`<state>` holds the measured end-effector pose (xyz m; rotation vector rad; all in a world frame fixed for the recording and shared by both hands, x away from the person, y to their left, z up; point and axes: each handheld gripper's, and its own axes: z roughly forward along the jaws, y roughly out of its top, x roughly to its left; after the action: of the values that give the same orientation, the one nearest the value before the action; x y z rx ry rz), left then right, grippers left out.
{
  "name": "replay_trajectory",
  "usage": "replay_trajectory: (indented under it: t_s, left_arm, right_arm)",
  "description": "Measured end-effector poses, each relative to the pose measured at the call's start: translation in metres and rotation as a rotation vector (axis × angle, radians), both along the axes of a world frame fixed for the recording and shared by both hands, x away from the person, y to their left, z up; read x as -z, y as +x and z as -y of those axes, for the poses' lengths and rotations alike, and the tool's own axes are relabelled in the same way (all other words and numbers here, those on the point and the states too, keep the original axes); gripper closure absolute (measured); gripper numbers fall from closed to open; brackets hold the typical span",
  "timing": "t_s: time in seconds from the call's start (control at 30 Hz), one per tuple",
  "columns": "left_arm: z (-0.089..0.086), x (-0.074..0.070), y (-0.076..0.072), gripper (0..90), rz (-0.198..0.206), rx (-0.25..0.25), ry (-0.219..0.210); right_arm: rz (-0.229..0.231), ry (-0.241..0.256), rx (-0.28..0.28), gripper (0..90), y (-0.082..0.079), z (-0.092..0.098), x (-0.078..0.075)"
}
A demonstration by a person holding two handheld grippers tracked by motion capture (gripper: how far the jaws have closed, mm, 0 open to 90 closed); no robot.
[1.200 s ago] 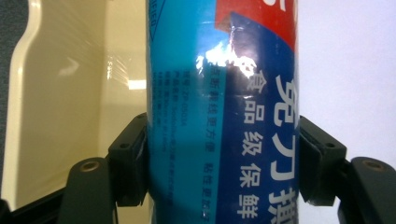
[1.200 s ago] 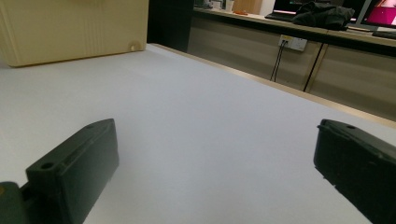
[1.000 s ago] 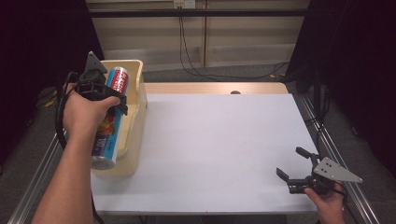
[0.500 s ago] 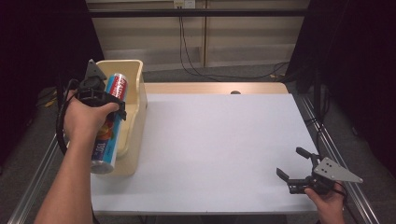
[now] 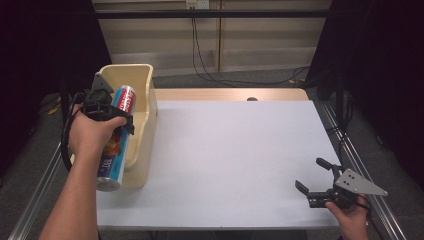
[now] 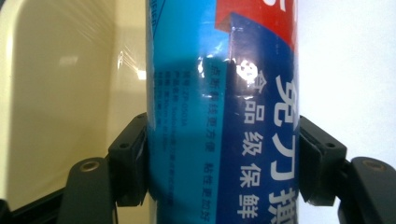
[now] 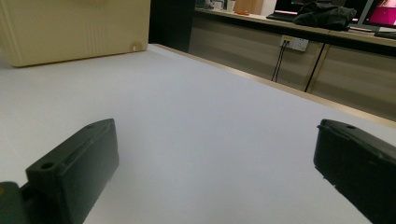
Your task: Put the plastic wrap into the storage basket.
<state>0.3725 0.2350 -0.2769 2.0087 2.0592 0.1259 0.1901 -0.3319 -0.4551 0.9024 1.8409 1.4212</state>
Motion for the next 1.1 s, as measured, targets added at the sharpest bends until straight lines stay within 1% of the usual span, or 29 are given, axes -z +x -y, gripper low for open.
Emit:
replay_trajectory:
  t_s: [0.17, 0.4, 0.43, 0.63, 0.8, 0.83, 0.87, 0.93, 0.97, 1.1]
  left_arm:
    - [-0.001, 0.006, 0.001, 32.1, -0.009, 0.005, 0.0]
    - [-0.001, 0.008, 0.002, 32.0, -0.014, 0.009, 0.001]
    - [0.0, 0.009, 0.002, 32.0, -0.008, 0.005, 0.003]
    - [0.0, 0.011, 0.003, 32.0, -0.01, 0.009, 0.003]
    - [0.001, 0.013, 0.004, 31.9, -0.002, -0.008, 0.0]
    - [0.0, 0.013, 0.004, 31.9, -0.005, 0.001, 0.005]
    - [0.0, 0.014, 0.004, 31.9, -0.007, -0.003, 0.001]
    - [-0.001, 0.014, 0.004, 31.9, -0.01, 0.007, 0.005]
    - [-0.001, 0.015, 0.004, 31.8, -0.008, -0.005, -0.001]
    - [-0.001, 0.014, 0.004, 31.8, -0.006, -0.015, -0.004]
  right_arm:
    - [0.0, -0.001, 0.0, 0.0, 0.0, 0.0, 0.0]
    - [0.001, -0.001, -0.001, 0.0, 0.0, 0.0, 0.0]
    - [0.0, -0.001, -0.002, 0.0, 0.0, 0.0, 0.0]
    - [0.0, -0.003, -0.003, 0.0, 0.0, 0.0, 0.0]
    - [0.0, -0.004, -0.006, 0.0, 0.0, -0.001, 0.0]
    - [0.0, -0.006, -0.006, 0.0, 0.0, -0.001, 0.0]
    - [-0.001, -0.004, -0.006, 0.0, 0.0, -0.001, 0.0]
    - [0.001, -0.003, -0.005, 0.0, 0.0, -0.001, 0.0]
    - [0.001, -0.005, -0.004, 0.0, 0.0, -0.001, 0.0]
    - [-0.001, -0.005, -0.007, 0.0, 0.0, -0.001, 0.001]
